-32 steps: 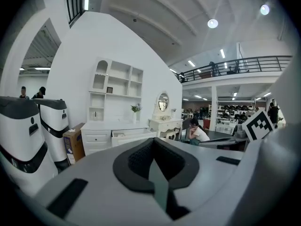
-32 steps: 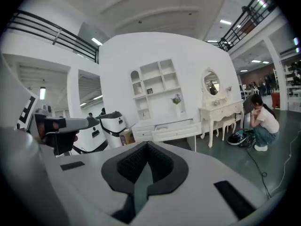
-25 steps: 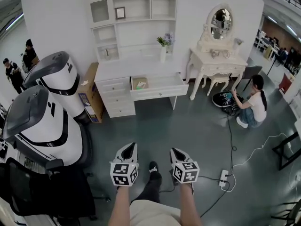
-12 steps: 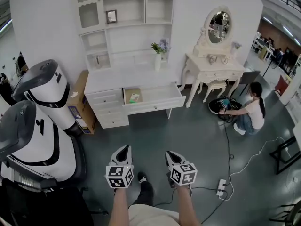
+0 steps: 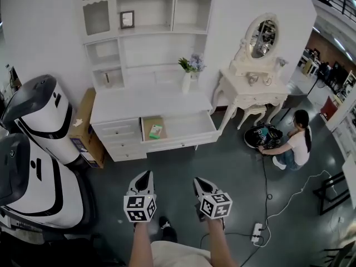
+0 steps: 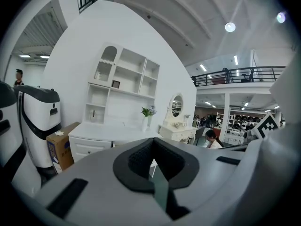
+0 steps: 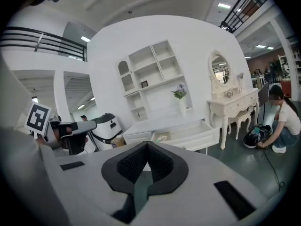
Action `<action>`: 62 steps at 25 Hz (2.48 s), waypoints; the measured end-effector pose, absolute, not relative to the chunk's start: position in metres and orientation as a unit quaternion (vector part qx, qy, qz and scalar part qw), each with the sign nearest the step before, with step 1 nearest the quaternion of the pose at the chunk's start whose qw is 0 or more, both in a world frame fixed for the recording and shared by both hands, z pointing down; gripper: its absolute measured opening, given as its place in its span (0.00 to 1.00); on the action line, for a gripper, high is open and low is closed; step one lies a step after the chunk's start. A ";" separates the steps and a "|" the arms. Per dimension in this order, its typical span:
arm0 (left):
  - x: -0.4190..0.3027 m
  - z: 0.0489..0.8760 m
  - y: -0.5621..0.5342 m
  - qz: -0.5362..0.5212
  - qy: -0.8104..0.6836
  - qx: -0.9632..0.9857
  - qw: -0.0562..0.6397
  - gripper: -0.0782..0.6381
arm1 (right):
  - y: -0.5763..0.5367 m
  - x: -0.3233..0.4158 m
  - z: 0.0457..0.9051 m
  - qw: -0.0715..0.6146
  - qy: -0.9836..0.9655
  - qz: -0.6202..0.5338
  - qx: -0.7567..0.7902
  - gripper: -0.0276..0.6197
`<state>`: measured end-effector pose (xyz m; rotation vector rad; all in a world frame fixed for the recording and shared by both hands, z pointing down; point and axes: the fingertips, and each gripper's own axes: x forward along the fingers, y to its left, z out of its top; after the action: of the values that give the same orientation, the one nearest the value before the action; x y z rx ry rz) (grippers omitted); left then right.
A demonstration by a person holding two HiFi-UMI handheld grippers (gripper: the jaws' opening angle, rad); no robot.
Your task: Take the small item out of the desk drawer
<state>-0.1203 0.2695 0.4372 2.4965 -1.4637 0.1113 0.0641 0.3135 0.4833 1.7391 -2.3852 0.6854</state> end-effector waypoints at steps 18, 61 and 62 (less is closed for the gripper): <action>-0.155 0.467 0.102 0.009 -0.485 0.858 0.168 0.13 | 0.133 0.030 0.517 0.083 -0.793 0.236 0.555 0.08; -0.082 0.572 -0.170 0.151 -0.556 0.792 0.202 0.13 | -0.167 -0.008 0.622 0.261 -0.877 0.208 0.345 0.08; -0.082 0.572 -0.172 0.152 -0.560 0.789 0.202 0.13 | -0.169 -0.006 0.625 0.268 -0.878 0.202 0.341 0.08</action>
<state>-0.0817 -0.1723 0.5724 2.2041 -1.5634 0.4245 -0.0062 -0.1689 0.6245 0.9188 -2.3693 0.5439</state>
